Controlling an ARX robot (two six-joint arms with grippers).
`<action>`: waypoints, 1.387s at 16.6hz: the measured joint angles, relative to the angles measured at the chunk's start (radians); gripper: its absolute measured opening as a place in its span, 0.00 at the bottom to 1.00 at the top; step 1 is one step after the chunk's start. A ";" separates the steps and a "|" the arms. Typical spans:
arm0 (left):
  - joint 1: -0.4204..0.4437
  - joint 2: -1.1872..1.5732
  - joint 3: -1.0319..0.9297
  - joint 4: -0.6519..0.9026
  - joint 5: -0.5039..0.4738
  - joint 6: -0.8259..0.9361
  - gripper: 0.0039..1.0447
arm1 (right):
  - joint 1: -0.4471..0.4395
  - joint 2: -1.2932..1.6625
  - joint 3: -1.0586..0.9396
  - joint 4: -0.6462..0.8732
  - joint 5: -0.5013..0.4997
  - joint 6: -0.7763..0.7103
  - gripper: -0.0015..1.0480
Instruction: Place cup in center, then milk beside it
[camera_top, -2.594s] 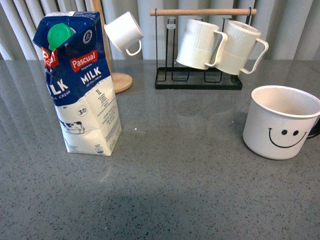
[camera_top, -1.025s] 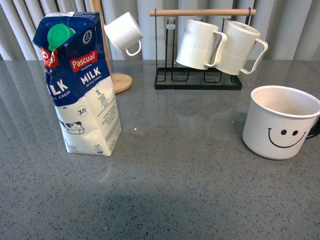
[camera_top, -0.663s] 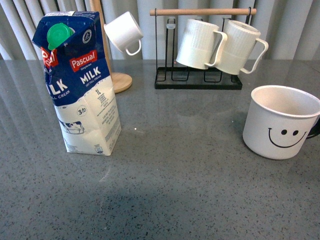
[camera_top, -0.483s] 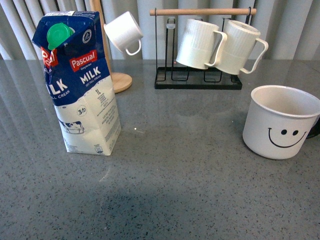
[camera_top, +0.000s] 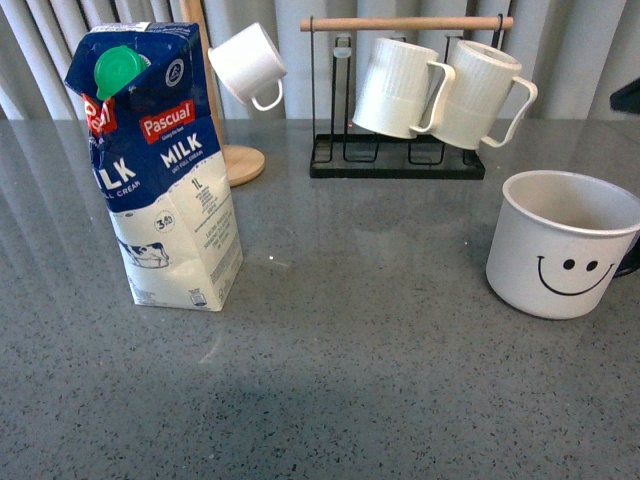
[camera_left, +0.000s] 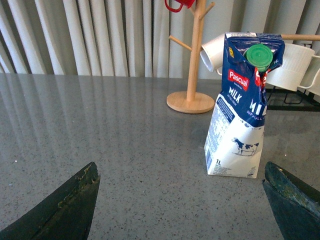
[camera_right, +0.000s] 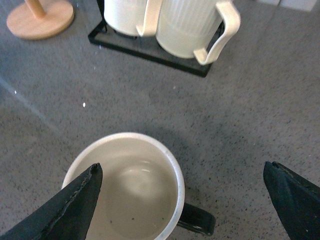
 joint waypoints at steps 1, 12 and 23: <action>0.000 0.000 0.000 0.000 0.000 0.000 0.94 | 0.008 0.035 0.018 -0.037 -0.002 -0.035 0.94; 0.000 0.000 0.000 0.000 0.000 0.000 0.94 | 0.034 0.270 0.230 -0.288 0.017 -0.192 0.90; 0.000 0.000 0.000 0.000 0.000 0.000 0.94 | 0.043 0.259 0.246 -0.320 0.052 -0.162 0.03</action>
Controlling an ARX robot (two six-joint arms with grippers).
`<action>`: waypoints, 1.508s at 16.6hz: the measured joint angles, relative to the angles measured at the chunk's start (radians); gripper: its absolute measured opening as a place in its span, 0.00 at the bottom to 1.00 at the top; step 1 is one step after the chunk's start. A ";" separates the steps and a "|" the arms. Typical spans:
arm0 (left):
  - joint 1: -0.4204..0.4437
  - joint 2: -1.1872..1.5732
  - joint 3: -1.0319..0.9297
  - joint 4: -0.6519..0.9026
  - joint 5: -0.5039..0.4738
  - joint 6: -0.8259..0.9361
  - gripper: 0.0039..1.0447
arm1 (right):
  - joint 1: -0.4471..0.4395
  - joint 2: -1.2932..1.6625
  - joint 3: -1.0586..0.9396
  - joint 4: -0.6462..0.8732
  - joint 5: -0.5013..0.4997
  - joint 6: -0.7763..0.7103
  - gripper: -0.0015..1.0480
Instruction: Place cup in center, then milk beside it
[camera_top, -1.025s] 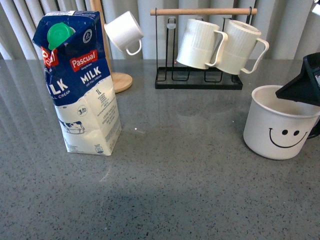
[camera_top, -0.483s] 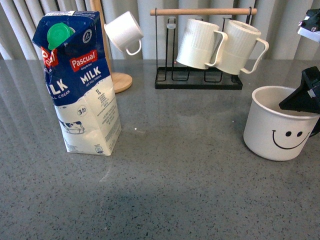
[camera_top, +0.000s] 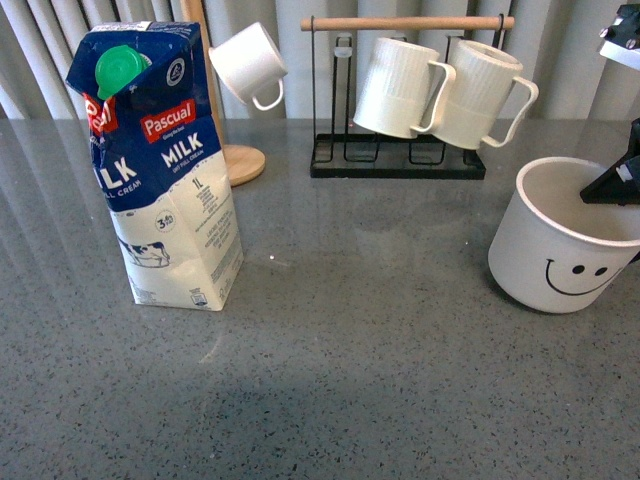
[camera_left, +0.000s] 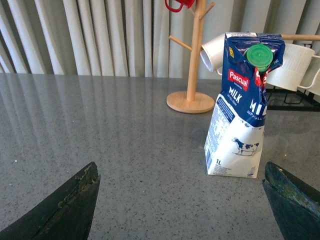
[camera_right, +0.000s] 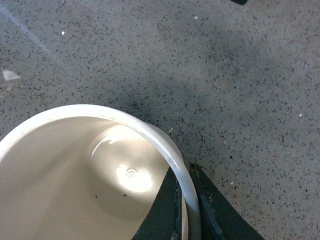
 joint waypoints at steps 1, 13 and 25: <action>0.000 0.000 0.000 0.000 0.000 0.000 0.94 | 0.007 -0.006 0.001 -0.011 0.007 0.028 0.03; 0.000 0.000 0.000 0.000 0.000 0.000 0.94 | 0.198 -0.035 -0.005 -0.018 0.085 0.218 0.03; 0.000 0.000 0.000 0.000 0.000 0.000 0.94 | 0.241 0.055 0.082 -0.066 0.154 0.238 0.03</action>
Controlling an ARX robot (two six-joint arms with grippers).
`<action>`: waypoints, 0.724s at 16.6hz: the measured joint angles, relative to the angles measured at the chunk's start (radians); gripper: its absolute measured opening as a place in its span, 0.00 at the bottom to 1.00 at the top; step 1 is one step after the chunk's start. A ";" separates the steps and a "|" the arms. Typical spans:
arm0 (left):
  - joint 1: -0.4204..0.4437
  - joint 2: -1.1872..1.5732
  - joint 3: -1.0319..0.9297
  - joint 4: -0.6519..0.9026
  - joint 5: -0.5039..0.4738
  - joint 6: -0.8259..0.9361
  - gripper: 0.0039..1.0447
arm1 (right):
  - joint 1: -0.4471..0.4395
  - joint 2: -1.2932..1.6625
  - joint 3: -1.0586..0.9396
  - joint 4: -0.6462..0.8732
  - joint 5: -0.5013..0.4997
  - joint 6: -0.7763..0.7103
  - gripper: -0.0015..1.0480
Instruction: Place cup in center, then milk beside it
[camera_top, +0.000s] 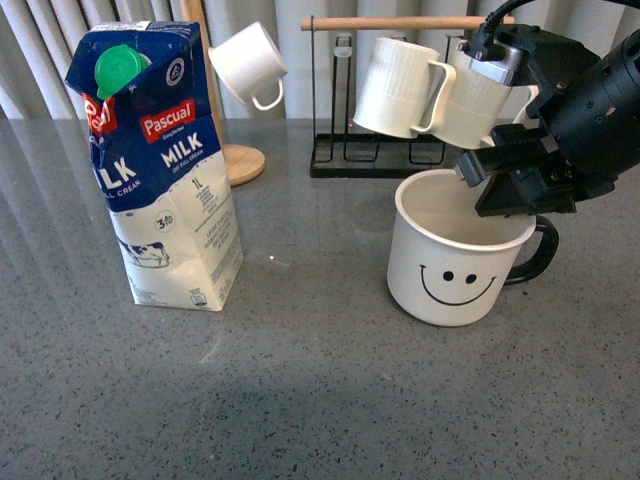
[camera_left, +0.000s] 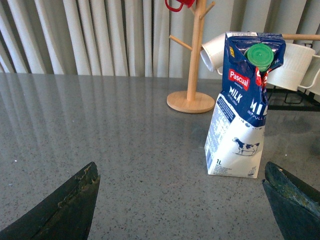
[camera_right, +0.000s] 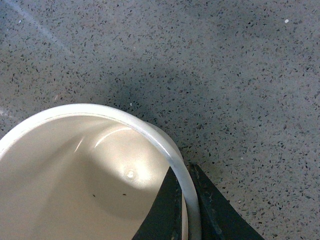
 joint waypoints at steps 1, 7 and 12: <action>0.000 0.000 0.000 0.000 0.000 0.000 0.94 | 0.000 0.000 0.000 0.002 0.000 -0.002 0.03; 0.000 0.000 0.000 0.000 0.000 0.000 0.94 | 0.011 -0.001 0.000 0.026 0.018 -0.027 0.61; 0.000 0.000 0.000 0.000 0.000 0.000 0.94 | -0.019 -0.146 -0.055 0.140 -0.026 0.037 0.93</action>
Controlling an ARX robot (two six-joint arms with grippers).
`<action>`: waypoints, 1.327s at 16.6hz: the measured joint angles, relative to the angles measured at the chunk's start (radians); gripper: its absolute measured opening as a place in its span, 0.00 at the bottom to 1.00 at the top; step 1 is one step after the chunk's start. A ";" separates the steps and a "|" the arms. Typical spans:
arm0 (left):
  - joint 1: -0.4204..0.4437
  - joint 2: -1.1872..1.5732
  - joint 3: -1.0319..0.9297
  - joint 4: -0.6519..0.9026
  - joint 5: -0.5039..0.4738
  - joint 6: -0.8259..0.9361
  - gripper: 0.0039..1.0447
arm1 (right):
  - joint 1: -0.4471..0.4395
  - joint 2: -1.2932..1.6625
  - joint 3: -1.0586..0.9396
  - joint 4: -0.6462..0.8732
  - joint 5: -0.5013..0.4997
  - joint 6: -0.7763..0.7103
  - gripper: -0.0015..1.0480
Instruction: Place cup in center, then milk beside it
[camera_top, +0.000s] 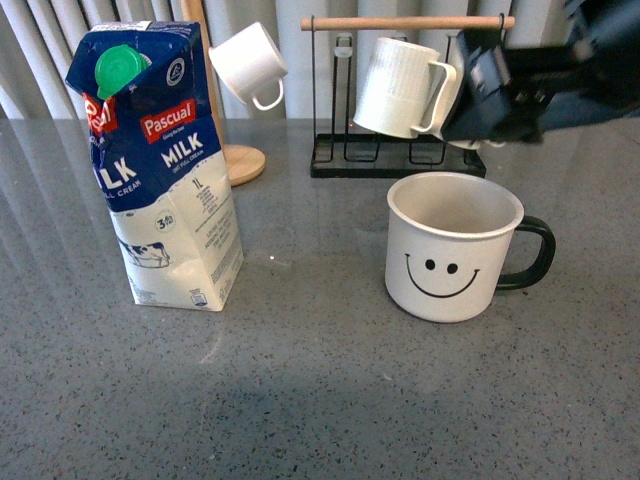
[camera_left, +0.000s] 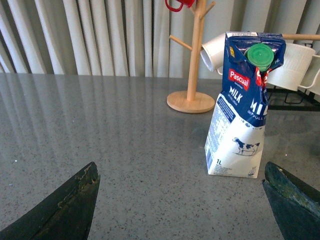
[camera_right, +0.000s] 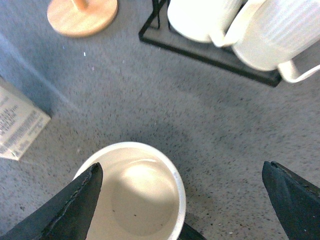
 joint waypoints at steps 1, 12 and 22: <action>0.000 0.000 0.000 0.000 0.000 0.000 0.94 | -0.018 -0.068 -0.042 0.042 -0.011 0.023 0.94; 0.000 0.000 0.000 0.000 0.000 0.000 0.94 | -0.233 -1.284 -0.957 0.332 0.204 0.130 0.56; 0.000 0.000 0.000 0.000 0.000 0.000 0.94 | -0.238 -1.408 -1.094 0.360 0.208 0.101 0.01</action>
